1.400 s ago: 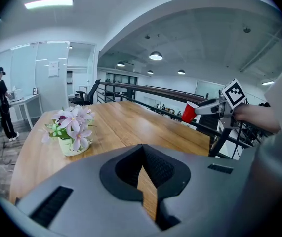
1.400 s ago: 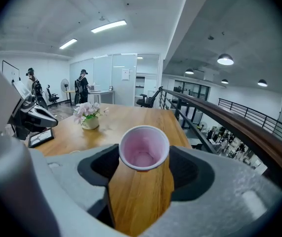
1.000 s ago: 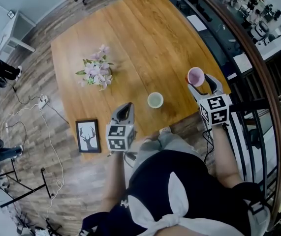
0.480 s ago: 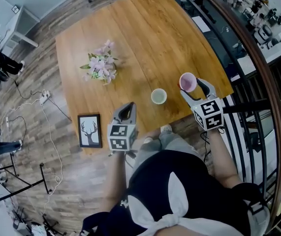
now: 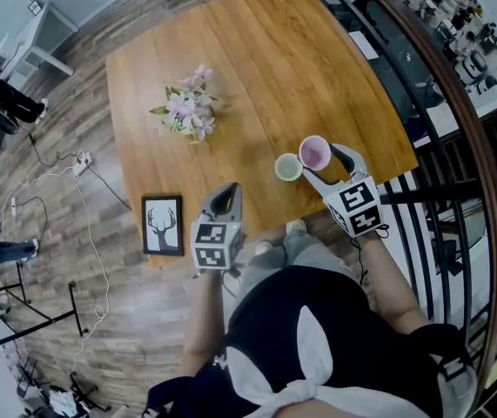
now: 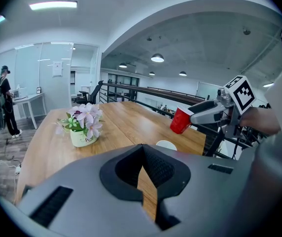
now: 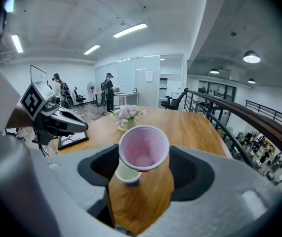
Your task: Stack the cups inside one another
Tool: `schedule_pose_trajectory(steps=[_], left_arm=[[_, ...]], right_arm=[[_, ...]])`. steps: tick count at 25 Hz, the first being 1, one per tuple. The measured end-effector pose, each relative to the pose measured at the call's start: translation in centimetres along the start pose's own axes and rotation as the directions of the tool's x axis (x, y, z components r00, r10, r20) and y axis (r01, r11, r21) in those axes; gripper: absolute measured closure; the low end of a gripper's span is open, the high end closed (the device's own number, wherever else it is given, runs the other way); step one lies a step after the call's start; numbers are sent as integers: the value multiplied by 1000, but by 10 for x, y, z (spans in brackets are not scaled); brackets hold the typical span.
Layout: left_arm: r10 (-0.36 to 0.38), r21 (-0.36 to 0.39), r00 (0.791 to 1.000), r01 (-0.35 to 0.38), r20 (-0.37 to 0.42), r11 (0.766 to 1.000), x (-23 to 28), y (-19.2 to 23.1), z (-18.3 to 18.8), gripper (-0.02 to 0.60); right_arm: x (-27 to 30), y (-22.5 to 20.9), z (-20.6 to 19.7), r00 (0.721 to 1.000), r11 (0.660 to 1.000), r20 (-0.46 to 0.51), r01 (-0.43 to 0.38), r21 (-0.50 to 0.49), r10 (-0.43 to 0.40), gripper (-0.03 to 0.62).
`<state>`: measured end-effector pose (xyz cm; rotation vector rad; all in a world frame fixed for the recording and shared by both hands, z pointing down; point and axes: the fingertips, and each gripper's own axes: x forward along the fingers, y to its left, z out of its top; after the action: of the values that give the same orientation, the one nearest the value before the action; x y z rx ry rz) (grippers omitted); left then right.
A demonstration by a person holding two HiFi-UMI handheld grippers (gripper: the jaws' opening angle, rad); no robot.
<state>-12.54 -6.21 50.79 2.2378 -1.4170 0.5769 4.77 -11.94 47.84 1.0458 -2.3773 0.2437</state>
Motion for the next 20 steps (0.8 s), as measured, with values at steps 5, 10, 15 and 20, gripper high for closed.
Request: schedule_pose_trajectory(steps=[5, 10, 15, 20], left_arm=[[1, -7, 1000, -1, -3, 1000, -4, 6, -7, 565], [7, -11, 1000, -7, 2, 1000, -8, 11, -6, 565], [6, -22, 1000, -6, -6, 1000, -9, 15, -12, 565], [8, -27, 1000, -8, -5, 1000, -8, 17, -11, 565]], right_arm=[[13, 27, 2, 999, 999, -3, -49, -20, 49, 281], [18, 38, 3, 998, 997, -11, -68, -25, 68, 281], [20, 41, 1, 997, 997, -17, -71, -26, 70, 281], [25, 41, -6, 997, 997, -39, -71, -22, 70, 279]])
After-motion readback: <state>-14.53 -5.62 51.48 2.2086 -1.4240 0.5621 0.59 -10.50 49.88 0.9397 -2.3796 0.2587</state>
